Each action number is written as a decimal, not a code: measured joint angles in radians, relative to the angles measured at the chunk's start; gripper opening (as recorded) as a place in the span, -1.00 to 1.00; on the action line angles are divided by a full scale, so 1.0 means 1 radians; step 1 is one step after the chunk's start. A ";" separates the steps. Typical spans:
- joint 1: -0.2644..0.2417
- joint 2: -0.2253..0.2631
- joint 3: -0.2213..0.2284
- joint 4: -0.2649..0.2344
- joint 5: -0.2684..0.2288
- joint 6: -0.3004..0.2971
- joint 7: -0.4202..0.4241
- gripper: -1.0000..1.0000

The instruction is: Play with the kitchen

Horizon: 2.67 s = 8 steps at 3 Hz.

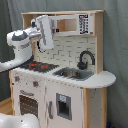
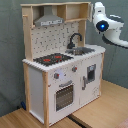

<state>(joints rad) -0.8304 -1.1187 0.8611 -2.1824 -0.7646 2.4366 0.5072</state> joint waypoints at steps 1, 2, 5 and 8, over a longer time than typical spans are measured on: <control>-0.043 0.042 0.033 0.065 0.000 0.033 -0.019 -1.00; -0.094 0.081 0.092 0.141 0.000 0.043 -0.028 -1.00; -0.262 0.104 0.214 0.291 0.000 0.121 -0.114 -1.00; -0.372 0.104 0.256 0.400 0.002 0.162 -0.144 -1.00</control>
<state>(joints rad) -1.2026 -1.0148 1.1168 -1.7821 -0.7630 2.5986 0.3635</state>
